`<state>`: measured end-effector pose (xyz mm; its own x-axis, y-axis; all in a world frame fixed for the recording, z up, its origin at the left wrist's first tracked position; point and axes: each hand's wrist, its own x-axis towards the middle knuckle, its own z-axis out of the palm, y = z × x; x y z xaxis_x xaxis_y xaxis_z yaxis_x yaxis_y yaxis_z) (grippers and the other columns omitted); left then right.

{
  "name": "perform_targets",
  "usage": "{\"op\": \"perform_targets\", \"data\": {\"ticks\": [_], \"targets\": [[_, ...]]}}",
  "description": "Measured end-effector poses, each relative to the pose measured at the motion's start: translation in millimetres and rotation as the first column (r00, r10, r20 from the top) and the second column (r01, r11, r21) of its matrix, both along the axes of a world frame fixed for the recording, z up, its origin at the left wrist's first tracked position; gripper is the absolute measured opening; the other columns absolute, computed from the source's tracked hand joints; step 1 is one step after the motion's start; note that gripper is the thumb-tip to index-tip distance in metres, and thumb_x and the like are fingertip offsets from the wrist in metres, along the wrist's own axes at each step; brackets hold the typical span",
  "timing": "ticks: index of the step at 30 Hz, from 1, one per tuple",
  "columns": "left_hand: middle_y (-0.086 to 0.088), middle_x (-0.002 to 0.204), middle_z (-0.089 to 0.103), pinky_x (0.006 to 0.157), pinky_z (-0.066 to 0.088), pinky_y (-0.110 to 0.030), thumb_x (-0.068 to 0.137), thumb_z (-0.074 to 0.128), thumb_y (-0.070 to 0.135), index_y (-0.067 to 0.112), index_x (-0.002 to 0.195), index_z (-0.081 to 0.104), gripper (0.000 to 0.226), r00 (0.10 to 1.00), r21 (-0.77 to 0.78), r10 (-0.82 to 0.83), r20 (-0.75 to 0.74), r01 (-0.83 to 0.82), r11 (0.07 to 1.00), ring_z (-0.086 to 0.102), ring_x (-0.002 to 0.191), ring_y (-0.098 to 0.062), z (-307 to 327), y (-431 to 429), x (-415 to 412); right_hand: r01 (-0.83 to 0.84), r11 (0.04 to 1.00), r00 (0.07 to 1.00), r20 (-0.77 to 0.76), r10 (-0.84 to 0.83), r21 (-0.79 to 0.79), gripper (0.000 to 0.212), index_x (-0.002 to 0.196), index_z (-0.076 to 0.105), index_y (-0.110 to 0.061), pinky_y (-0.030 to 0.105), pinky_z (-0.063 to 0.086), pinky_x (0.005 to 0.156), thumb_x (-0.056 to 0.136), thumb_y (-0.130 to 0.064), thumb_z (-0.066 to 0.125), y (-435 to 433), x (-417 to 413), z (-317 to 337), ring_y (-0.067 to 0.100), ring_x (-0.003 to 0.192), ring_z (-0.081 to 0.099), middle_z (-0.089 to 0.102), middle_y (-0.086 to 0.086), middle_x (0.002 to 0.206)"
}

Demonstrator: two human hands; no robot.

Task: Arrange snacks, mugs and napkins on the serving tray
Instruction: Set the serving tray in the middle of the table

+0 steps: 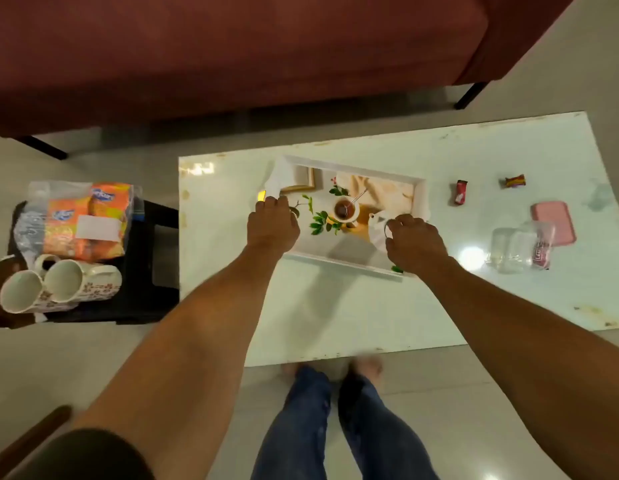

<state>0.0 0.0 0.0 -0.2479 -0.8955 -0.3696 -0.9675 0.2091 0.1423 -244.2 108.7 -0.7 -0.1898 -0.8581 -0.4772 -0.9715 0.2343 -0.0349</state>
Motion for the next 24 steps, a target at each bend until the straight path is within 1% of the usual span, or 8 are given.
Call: {"op": "perform_targets", "data": {"ticks": [4,7,11,13,16,20,22,24], "targets": [[-0.017,0.147,0.045,0.101,0.045,-0.047,0.103,0.045,0.025,0.008,0.148,0.043,0.048,0.996,-0.022,0.088,-0.028,-0.089,0.996,0.044,0.133,-0.036,-36,-3,0,0.096,0.994,0.995,-0.009,-0.096,-0.046,0.046,0.135,0.054,-0.01,0.044,0.04,0.105,0.091,-0.02,0.058,11,-16,-32,0.036,0.128,0.049,0.049,0.014,0.144],[-0.016,0.158,0.034,0.108,0.041,-0.048,0.103,0.046,0.022,0.008,0.151,0.037,0.051,0.983,-0.081,0.17,-0.075,-0.176,0.981,0.034,0.144,-0.036,-58,-9,-1,0.213,0.969,0.976,-0.019,-0.217,-0.127,0.053,0.135,0.052,-0.009,0.046,0.042,0.099,0.086,-0.023,0.067,13,-26,-51,0.038,0.128,0.046,0.045,0.016,0.144],[-0.016,0.161,0.03,0.112,0.037,-0.05,0.105,0.045,0.017,0.006,0.154,0.033,0.052,0.922,-0.085,0.343,-0.181,-0.362,0.928,0.031,0.147,-0.036,-76,-22,3,0.367,0.91,0.927,-0.009,-0.375,-0.192,0.049,0.135,0.045,-0.006,0.046,0.045,0.09,0.092,-0.023,0.062,18,-35,-70,0.039,0.119,0.048,0.046,0.02,0.137],[-0.015,0.16,0.033,0.111,0.038,-0.049,0.105,0.043,0.015,0.007,0.153,0.034,0.049,0.874,-0.036,0.42,-0.245,-0.441,0.897,0.037,0.143,-0.037,-82,-27,1,0.469,0.861,0.882,0.067,-0.466,-0.198,0.048,0.134,0.043,-0.005,0.048,0.047,0.088,0.093,-0.023,0.061,19,-39,-78,0.04,0.117,0.049,0.046,0.021,0.132],[-0.014,0.158,0.035,0.11,0.04,-0.047,0.106,0.042,0.015,0.007,0.151,0.037,0.046,0.808,0.033,0.51,-0.294,-0.525,0.851,0.046,0.136,-0.039,-88,-32,-3,0.652,0.74,0.757,0.202,-0.622,-0.165,0.05,0.135,0.04,-0.006,0.049,0.049,0.088,0.093,-0.021,0.061,15,-43,-88,0.043,0.118,0.051,0.048,0.022,0.13],[-0.016,0.149,0.04,0.1,0.045,-0.041,0.102,0.044,0.009,0.005,0.138,0.049,0.036,0.739,0.09,0.605,-0.297,-0.609,0.788,0.056,0.123,-0.04,-90,-46,1,0.735,0.671,0.666,0.292,-0.687,-0.098,0.044,0.133,0.048,-0.005,0.045,0.049,0.09,0.094,-0.019,0.06,3,-52,-95,0.045,0.113,0.056,0.048,0.022,0.129],[-0.019,0.14,0.045,0.086,0.044,-0.036,0.1,0.046,0.006,0.003,0.127,0.056,0.03,0.719,0.108,0.639,-0.273,-0.637,0.763,0.061,0.113,-0.042,-90,-48,4,0.73,0.673,0.673,0.299,-0.676,-0.122,0.042,0.131,0.052,-0.004,0.043,0.048,0.091,0.093,-0.018,0.062,1,-59,-96,0.045,0.11,0.057,0.048,0.022,0.129],[-0.02,0.138,0.048,0.081,0.043,-0.034,0.099,0.047,0.005,0.003,0.129,0.058,0.033,0.707,0.12,0.662,-0.251,-0.655,0.746,0.063,0.109,-0.042,-88,-39,7,0.716,0.681,0.69,0.294,-0.661,-0.149,0.042,0.131,0.053,-0.005,0.041,0.048,0.091,0.092,-0.017,0.063,-1,-66,-94,0.044,0.109,0.058,0.049,0.022,0.128]]}}
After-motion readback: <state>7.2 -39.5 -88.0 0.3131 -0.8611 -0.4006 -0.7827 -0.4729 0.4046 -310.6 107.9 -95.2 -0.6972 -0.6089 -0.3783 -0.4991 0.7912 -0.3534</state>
